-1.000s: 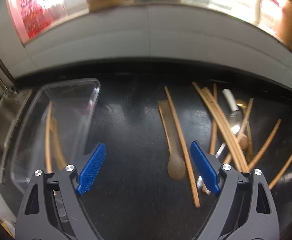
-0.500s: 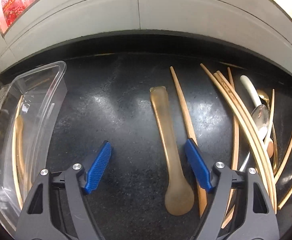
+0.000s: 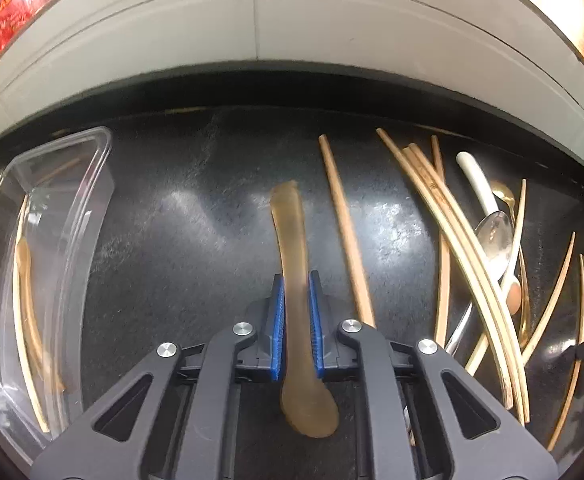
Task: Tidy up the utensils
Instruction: 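Carry the wooden spoon in the left tool to the tray while the right tool carries a chopstick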
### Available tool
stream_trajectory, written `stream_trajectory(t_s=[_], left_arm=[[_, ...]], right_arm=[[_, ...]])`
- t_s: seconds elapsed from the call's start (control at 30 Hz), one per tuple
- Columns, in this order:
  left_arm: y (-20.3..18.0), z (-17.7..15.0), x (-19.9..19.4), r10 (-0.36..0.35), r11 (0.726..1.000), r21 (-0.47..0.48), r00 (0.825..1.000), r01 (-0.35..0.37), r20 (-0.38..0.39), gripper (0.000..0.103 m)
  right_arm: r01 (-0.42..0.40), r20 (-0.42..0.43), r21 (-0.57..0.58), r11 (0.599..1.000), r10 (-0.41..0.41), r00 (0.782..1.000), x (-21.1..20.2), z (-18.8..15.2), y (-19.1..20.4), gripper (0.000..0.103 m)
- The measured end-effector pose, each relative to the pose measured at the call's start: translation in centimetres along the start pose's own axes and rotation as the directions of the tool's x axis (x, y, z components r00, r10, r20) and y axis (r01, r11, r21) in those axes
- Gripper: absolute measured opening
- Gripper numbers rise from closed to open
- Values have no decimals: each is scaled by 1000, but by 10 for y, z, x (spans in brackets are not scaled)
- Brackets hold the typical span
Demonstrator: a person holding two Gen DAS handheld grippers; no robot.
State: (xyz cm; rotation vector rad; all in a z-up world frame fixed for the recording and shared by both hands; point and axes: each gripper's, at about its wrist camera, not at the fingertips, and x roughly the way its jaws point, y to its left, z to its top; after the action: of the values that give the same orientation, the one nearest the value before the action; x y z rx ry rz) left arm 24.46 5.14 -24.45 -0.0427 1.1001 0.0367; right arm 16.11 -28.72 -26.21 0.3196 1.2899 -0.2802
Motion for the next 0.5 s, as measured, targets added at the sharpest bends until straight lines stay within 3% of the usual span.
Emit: stream_trajectory(t_s=[0.1,0.3,0.5], left_arm=[[11,3,-18,10,1000,2,1000,-10,16,11],[21,-2,-86,5,1000,-15,998,-4,64,11],[33,-12,-156,-10,998,-53,995,16,97,11]], right_arm=[[-52,-9,-23,998,52,999,-5,-2,-5,7],[-105,106,-146,984,121,987,-67,-5,12,7],[-203,173,-352,914,277,945,-152,-20,57,7]])
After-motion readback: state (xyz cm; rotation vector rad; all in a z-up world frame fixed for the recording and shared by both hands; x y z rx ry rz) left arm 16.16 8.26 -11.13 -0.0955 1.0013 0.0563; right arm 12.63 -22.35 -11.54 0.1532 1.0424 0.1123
